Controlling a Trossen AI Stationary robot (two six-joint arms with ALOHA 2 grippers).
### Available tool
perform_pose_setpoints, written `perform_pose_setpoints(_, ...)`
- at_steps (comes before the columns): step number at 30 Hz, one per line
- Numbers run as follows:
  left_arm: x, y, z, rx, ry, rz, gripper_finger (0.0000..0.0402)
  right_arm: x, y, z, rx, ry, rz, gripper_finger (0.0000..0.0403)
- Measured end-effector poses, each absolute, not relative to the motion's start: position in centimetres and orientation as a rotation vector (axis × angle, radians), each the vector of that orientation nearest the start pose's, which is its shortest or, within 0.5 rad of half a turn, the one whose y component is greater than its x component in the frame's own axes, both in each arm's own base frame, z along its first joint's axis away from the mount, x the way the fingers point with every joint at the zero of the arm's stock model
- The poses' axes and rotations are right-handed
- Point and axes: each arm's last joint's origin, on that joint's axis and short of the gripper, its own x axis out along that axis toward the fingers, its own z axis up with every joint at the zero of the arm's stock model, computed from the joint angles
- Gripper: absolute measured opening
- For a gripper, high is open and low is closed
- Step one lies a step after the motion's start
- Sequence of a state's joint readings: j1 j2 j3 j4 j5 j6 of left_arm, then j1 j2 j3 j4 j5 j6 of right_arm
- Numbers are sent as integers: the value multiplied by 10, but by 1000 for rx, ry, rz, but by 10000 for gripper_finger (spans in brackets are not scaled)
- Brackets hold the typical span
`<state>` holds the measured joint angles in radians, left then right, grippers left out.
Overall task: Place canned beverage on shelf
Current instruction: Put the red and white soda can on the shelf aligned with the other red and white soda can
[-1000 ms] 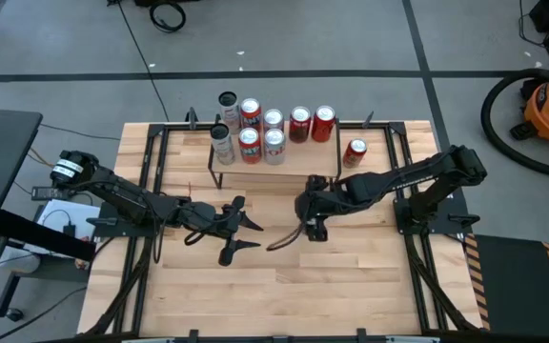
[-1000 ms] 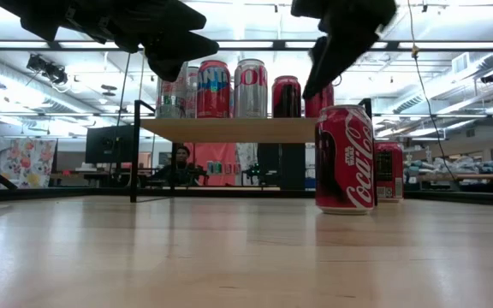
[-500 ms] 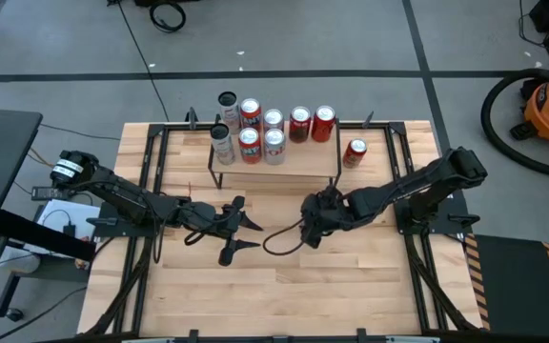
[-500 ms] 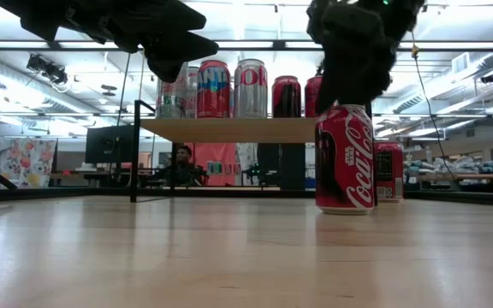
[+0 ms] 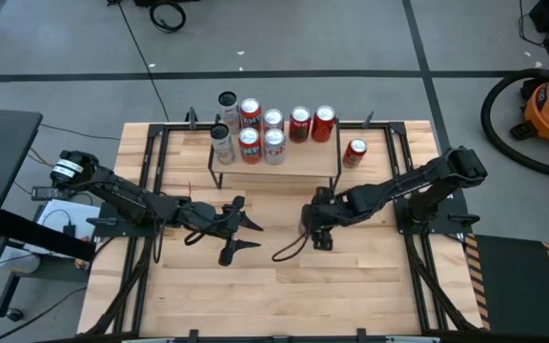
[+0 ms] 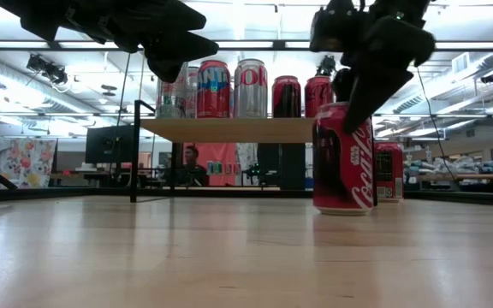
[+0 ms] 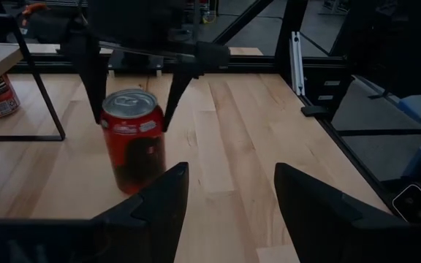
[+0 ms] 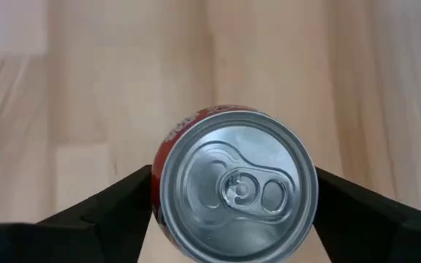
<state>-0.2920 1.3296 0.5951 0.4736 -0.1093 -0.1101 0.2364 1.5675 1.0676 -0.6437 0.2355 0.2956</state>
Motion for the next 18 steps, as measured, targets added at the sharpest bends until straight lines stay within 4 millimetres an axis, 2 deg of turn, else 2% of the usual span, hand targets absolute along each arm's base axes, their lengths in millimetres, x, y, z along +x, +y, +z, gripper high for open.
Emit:
perform_pose_setpoints(4,262,-75,215,-57,265,-167,213,298,59,216,-132,1113,3,316)
perform_pose_setpoints(8,262,-75,215,-52,265,-168,213,299,55,217,-280,1113,117,327)
perform_pose_setpoints(11,262,-75,215,-52,265,-168,213,300,50,218,-318,1121,125,356)
perform_pose_setpoints(14,262,-75,215,-51,265,-168,213,302,42,220,-284,1134,103,385)
perform_pose_setpoints(18,262,-75,215,-51,264,-168,213,305,38,232,-225,1139,41,394)
